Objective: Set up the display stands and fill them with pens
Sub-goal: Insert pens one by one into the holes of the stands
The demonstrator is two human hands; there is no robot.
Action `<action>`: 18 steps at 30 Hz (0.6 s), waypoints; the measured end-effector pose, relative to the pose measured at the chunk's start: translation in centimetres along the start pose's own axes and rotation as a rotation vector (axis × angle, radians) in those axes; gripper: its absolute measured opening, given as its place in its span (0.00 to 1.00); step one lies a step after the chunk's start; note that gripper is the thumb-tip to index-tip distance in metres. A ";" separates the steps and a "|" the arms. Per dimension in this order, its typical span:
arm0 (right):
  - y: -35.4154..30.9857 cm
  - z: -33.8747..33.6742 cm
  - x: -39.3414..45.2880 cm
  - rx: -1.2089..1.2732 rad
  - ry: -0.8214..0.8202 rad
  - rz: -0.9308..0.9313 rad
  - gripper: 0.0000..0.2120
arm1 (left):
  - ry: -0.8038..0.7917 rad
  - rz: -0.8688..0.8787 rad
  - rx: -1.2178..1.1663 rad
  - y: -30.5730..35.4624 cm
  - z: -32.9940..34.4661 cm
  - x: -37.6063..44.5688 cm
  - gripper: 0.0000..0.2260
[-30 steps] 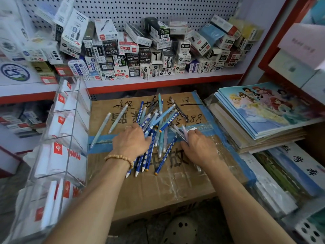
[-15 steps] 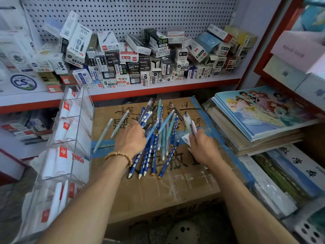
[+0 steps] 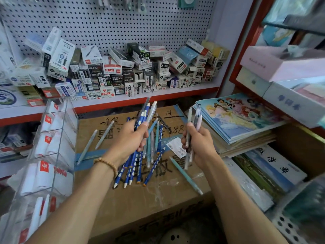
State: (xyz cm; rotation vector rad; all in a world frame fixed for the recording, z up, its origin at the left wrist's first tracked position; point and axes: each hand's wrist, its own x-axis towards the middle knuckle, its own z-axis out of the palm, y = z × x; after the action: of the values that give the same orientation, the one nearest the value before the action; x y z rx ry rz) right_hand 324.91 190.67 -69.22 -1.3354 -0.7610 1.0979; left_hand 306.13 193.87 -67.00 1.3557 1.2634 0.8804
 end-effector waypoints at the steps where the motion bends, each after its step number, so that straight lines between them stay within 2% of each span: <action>1: -0.4 -0.2 -0.3 0.021 -0.005 0.000 0.16 | -0.021 0.008 -0.004 0.2 0.5 -0.2 0.10; 6: -2.6 -0.7 -1.3 0.078 -0.017 -0.034 0.13 | -0.161 0.018 -0.096 1.2 3.1 -1.9 0.11; 10: -5.4 -1.0 -2.1 0.072 0.049 -0.116 0.12 | -0.338 0.006 -0.197 2.5 4.6 -2.9 0.10; 15: -8.7 -3.4 -2.9 0.165 0.121 -0.074 0.08 | -0.535 -0.007 -0.237 3.8 6.5 -3.6 0.10; 18: -9.7 -5.8 -3.7 0.115 0.165 -0.098 0.11 | -0.706 -0.019 -0.212 4.6 7.8 -4.0 0.13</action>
State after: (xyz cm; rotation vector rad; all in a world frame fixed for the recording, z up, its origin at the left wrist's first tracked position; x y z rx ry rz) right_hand 330.75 186.14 -59.91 -1.2612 -0.6259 0.9276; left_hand 313.90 188.80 -63.50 1.3120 0.6166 0.4347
